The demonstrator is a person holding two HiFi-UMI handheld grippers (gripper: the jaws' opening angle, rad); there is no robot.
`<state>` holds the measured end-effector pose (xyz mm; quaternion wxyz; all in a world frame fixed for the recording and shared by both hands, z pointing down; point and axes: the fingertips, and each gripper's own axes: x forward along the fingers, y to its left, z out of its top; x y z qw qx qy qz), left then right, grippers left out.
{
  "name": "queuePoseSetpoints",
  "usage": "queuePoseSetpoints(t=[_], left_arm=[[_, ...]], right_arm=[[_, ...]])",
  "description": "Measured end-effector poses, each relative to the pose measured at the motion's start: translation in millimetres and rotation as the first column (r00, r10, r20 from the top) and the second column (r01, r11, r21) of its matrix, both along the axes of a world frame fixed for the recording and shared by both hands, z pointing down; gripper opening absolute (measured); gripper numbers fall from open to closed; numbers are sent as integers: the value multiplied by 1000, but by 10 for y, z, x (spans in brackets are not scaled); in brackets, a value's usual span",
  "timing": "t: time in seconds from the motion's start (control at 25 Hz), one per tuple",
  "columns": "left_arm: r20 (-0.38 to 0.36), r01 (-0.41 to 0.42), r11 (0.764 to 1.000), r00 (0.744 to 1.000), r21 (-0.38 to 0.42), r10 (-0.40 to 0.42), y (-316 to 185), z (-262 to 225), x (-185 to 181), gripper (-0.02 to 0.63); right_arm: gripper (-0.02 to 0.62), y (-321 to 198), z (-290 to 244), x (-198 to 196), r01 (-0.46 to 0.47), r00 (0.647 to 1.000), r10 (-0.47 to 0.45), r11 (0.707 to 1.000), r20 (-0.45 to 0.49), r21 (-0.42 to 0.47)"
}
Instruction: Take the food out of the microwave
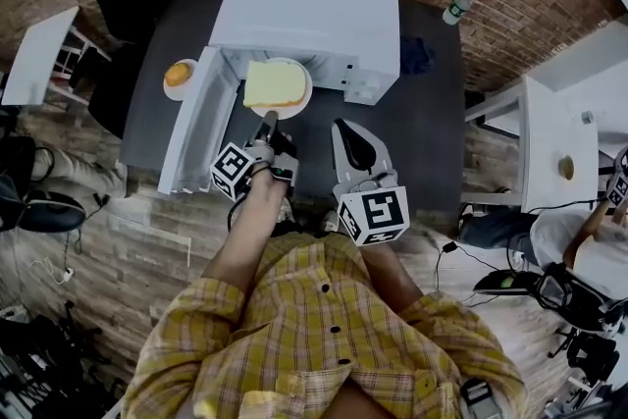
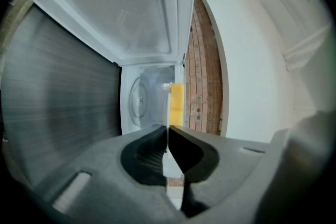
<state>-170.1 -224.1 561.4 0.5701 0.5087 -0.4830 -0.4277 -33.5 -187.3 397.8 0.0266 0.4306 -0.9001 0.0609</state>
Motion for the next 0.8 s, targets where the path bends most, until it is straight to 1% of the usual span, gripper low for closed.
queuePoseSetpoints(t=[0.24,0.44,0.68,0.8], left_arm=[[-9,1,1000,1000,24,-1,160,-296,36,9],[-4,6,1000,1000,29,-5,263,-515,48,9],[-40,8,998,999,60,-6,380,-819,140,9],[-25,8,998,1000,69,-7,405,-960,163,9]], right_arm=[[3,40,-47,-13,1,1000,-1,1000,3,9],[3,77,-92,-38,1,1000,-1,1000,5,19],[3,134,-153,-18,2,1000,-3,1000,3,30],[3,114,-180,-12,3,1000,-3,999,7,32]])
